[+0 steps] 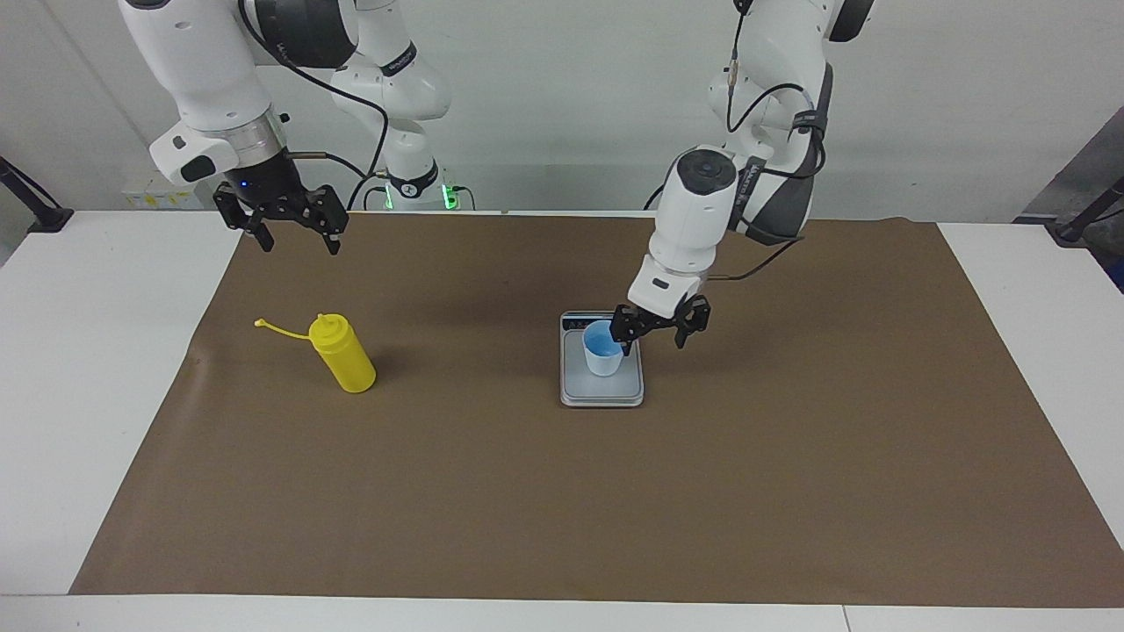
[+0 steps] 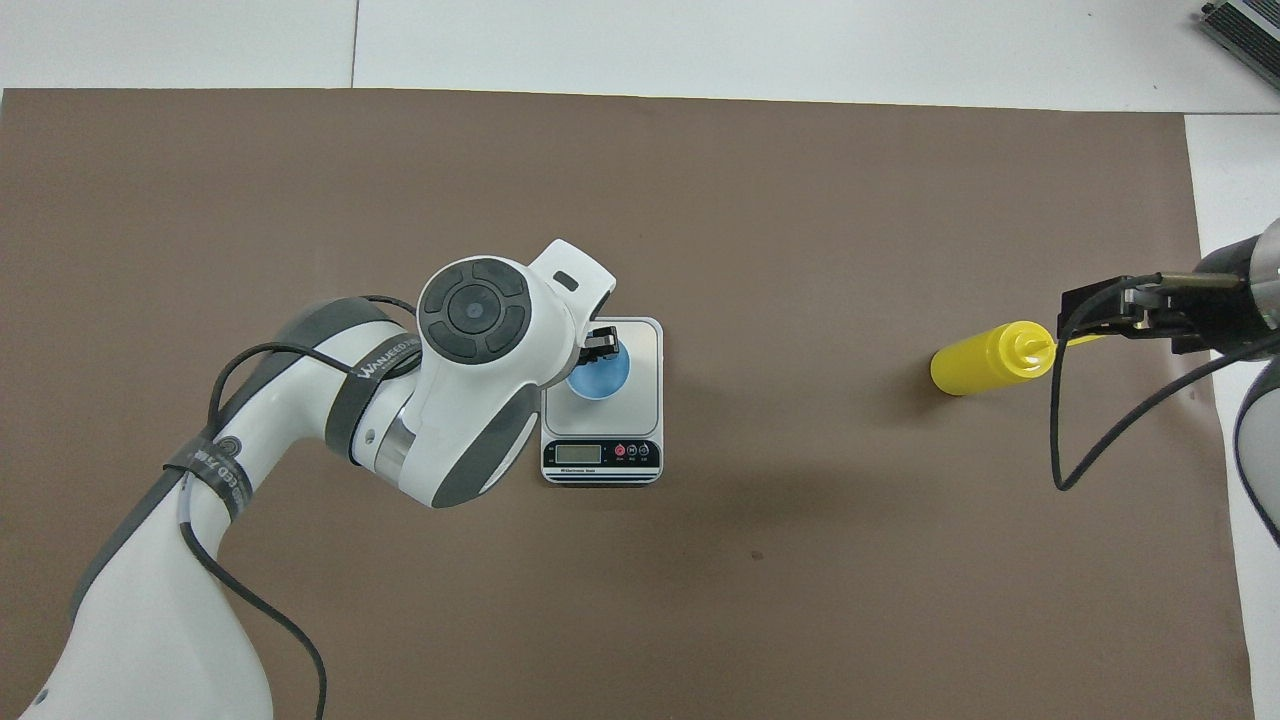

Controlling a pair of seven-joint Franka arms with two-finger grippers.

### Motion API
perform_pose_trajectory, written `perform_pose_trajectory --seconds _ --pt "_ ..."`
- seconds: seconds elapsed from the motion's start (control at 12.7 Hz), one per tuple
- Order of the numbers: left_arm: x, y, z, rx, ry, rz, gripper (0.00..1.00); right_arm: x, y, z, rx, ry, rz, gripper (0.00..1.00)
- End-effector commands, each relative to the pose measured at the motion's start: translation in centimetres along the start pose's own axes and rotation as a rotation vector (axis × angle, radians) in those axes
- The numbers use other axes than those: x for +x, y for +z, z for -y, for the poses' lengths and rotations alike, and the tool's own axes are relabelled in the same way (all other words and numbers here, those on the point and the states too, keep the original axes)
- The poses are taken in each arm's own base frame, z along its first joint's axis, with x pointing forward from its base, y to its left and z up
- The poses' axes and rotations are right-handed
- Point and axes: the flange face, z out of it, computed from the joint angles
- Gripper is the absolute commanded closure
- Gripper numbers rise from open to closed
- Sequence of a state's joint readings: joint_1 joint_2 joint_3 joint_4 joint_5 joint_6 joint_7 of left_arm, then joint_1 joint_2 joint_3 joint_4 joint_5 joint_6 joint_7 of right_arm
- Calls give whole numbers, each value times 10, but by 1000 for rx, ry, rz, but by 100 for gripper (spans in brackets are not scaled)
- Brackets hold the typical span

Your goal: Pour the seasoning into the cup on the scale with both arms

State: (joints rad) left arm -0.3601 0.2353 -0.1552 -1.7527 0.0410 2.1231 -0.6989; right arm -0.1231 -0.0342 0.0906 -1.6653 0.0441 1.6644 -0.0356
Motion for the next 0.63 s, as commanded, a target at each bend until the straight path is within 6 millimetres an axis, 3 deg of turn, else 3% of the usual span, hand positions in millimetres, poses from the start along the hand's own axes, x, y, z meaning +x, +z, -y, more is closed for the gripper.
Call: perform_pose_trajectory --seconds 0.0,0.32,0.55 --pt "14 -25 33 36 -7 -10 0 -21 19 -31 68 -79 -24 0" --pt "30 -59 86 73 74 11 0 -32 64 -88 202 -363 -181 0" --pt "36 -88 135 95 156 53 0 -45 131 -137 352 -473 -350 0"
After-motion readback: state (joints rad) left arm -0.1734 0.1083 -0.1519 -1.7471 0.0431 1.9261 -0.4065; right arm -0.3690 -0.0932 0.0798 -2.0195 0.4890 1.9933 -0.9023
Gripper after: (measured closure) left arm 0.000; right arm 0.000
